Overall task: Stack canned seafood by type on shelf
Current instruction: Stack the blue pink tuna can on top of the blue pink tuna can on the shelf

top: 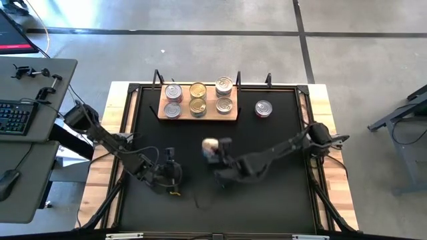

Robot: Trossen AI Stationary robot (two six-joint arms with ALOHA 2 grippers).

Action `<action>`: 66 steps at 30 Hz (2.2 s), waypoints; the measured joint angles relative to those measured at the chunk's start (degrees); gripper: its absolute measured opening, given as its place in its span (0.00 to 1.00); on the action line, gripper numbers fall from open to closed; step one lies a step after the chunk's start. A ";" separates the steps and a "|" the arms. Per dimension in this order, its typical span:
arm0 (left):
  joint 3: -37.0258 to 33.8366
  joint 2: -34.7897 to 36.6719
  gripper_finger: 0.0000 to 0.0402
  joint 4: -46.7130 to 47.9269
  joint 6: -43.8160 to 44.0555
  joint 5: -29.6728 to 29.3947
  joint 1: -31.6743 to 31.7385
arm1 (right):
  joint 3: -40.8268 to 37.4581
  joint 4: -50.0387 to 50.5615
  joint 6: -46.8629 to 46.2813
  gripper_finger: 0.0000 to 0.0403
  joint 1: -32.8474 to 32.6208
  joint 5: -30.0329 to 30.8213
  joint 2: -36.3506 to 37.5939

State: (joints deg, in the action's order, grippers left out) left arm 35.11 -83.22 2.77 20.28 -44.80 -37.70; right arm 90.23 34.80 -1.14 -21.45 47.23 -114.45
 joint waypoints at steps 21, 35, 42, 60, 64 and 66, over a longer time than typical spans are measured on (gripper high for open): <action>-11.89 0.00 0.01 -20.95 6.55 -17.50 -11.79 | 5.53 9.52 22.21 0.41 26.76 0.12 -0.34; -11.89 0.00 0.01 -22.28 6.61 -17.66 -11.88 | 5.54 10.19 20.15 0.46 31.99 -5.71 -0.86; -11.89 0.00 0.01 -22.37 6.55 -17.64 -11.86 | 5.49 11.65 20.11 0.53 30.30 -8.62 -1.08; -11.86 0.00 0.01 -22.57 6.57 -17.50 -11.86 | 5.47 14.36 17.48 0.62 29.15 -10.65 -1.08; -11.86 0.00 0.01 -22.78 6.57 -17.50 -11.84 | 6.79 15.90 16.13 0.63 28.74 -9.68 -1.08; -11.86 0.00 0.01 -22.89 6.58 -17.50 -11.84 | 7.75 16.28 14.76 0.63 28.58 -8.64 -1.08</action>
State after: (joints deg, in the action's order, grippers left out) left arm 23.24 -83.22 -20.12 26.86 -62.30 -49.54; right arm 97.98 51.08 13.62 7.13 38.59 -115.52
